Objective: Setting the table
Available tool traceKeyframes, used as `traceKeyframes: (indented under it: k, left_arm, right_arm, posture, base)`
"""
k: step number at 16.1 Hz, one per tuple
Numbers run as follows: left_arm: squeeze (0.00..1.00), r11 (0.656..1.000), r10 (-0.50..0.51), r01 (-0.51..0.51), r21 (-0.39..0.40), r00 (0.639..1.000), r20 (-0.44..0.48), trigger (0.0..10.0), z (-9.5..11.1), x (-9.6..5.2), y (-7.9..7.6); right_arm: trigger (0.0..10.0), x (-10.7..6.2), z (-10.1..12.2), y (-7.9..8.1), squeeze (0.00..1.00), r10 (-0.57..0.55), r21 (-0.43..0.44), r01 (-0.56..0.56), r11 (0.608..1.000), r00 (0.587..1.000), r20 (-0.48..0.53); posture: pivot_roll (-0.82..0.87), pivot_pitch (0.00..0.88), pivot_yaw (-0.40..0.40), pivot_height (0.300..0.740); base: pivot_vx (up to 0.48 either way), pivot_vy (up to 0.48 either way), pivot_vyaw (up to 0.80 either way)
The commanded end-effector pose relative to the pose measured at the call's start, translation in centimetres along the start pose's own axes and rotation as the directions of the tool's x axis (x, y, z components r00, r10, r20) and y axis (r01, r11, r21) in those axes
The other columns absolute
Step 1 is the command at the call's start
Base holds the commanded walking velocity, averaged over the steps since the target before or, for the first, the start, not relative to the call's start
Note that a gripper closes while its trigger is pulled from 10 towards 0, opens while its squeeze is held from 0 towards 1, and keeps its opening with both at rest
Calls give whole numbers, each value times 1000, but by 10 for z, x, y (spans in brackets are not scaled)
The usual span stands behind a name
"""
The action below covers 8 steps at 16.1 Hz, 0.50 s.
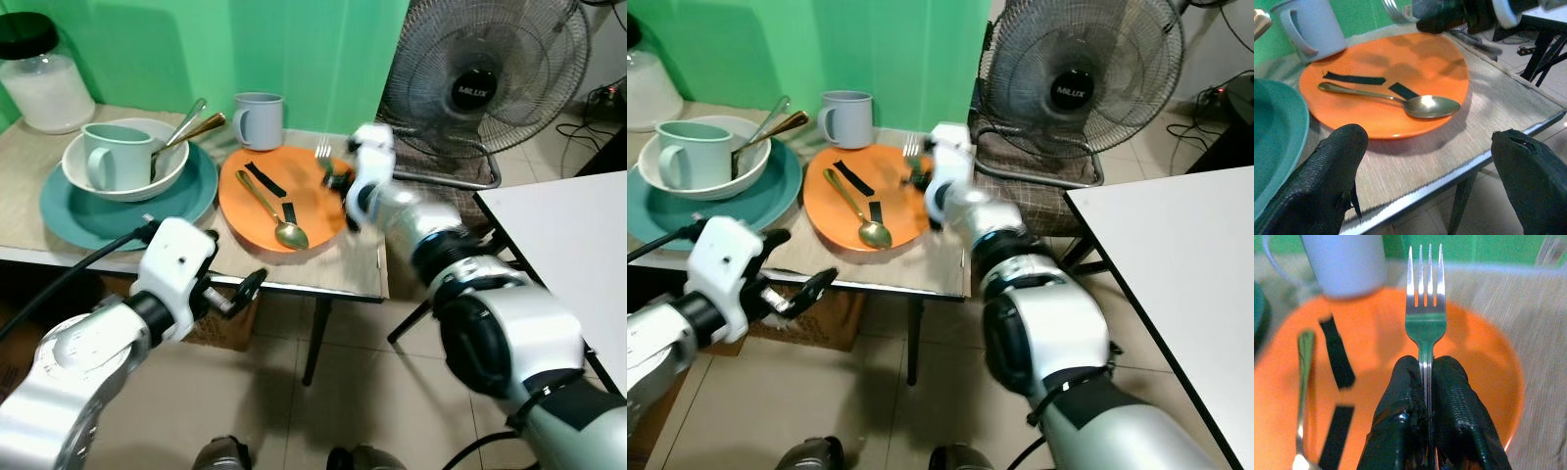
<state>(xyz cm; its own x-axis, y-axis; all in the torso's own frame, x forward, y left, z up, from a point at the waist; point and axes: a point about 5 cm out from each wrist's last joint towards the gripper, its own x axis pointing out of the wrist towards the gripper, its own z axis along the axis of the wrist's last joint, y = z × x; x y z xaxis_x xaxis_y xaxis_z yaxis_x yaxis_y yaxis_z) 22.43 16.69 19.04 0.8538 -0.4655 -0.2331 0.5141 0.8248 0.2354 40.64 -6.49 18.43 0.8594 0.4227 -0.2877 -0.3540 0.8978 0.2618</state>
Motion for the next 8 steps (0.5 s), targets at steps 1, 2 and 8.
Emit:
traceKeyframes:
  k: [1, 2, 8]
  left_arm:
    - [0, 1000, 5, -5, -4, 1000, 8, 10000, 1, 8, -5]
    - [0, 1000, 9, -9, -21, 1000, 26, 10000, 3, 16, -9]
    - [0, 986, 156, -151, -69, 986, 66, 10000, 7, 30, -16]
  right_arm:
    - [0, -6, 12, -11, 0, 22, 39, -24, 999, 998, 60]
    - [0, -13, 20, -20, 0, 35, 25, -38, 999, 990, 134]
    - [10000, -109, 12, -44, 0, -30, -58, 59, 997, 914, 405]
  posture:
    - [17, 68, -73, 740]
    - [12, 59, -69, 740]
    - [-8, 10, -50, 740]
  base:
    - [0, 0, 0]
    - [0, 0, 0]
    - [0, 0, 0]
